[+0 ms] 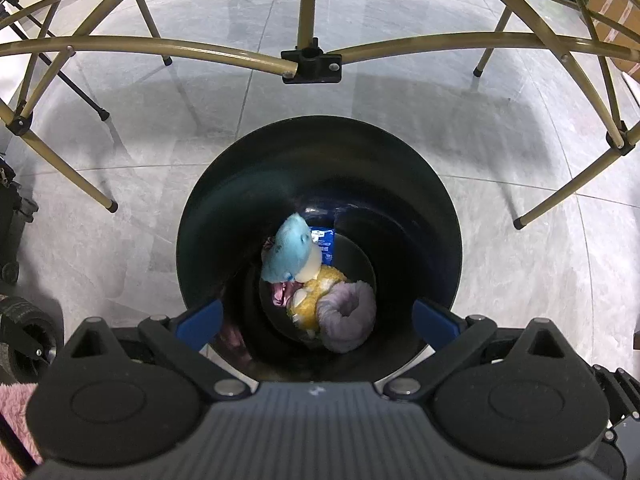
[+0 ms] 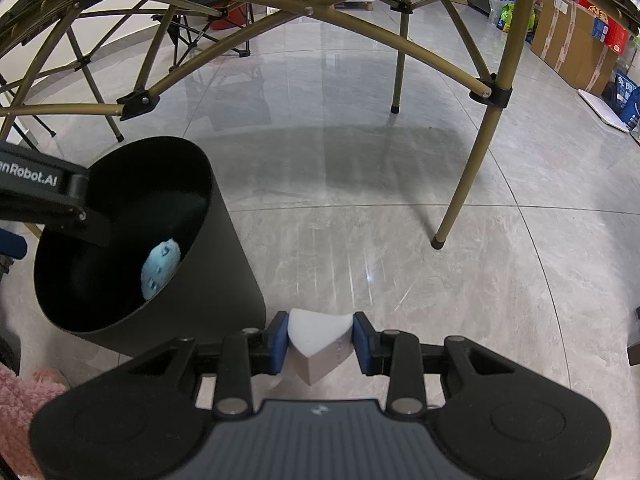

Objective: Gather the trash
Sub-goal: 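Move the right gripper over the bin and open it to release the white foam wedge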

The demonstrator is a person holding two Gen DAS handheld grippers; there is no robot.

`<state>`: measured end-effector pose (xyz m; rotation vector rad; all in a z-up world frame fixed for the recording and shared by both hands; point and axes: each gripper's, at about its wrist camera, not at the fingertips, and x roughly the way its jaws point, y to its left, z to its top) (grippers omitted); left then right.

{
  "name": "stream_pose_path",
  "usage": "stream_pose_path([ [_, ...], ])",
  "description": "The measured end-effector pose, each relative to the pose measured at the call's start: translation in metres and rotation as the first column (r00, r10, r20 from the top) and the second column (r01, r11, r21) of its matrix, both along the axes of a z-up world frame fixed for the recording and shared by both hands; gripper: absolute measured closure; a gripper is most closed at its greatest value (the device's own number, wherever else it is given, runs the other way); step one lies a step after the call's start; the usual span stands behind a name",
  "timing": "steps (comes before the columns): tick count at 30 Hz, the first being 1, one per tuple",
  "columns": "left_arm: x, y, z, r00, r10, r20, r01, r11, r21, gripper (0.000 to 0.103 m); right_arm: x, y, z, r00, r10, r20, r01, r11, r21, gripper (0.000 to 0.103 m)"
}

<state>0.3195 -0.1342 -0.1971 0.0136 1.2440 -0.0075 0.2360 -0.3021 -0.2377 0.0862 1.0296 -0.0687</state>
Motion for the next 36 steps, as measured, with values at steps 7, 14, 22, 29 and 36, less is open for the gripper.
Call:
stream_pose_path([
  [7,0.000,0.004,0.000,1.000,0.004,0.003,-0.004,1.000,0.001,0.000,0.000,0.002,0.002,1.000,0.006,0.002,-0.006,1.000,-0.001,0.070],
  [14,-0.002,0.012,0.002,1.000,0.009,0.010,-0.009,1.000,0.004,0.000,0.001,0.005,0.005,1.000,0.015,0.009,-0.015,1.000,-0.004,0.070],
  [22,-0.007,0.023,0.005,1.000,0.012,0.024,-0.013,1.000,0.016,0.000,0.003,0.015,0.013,0.999,0.038,0.032,-0.037,0.999,-0.006,0.070],
  [29,-0.011,0.041,0.006,0.999,0.029,0.039,-0.030,0.999,0.027,0.000,0.006,0.027,0.023,0.996,0.061,0.063,-0.061,0.998,-0.002,0.070],
  [36,-0.015,0.062,0.008,0.997,0.049,0.057,-0.051,0.998,0.041,0.000,0.012,0.049,0.039,0.990,0.101,0.104,-0.101,0.995,0.002,0.070],
])
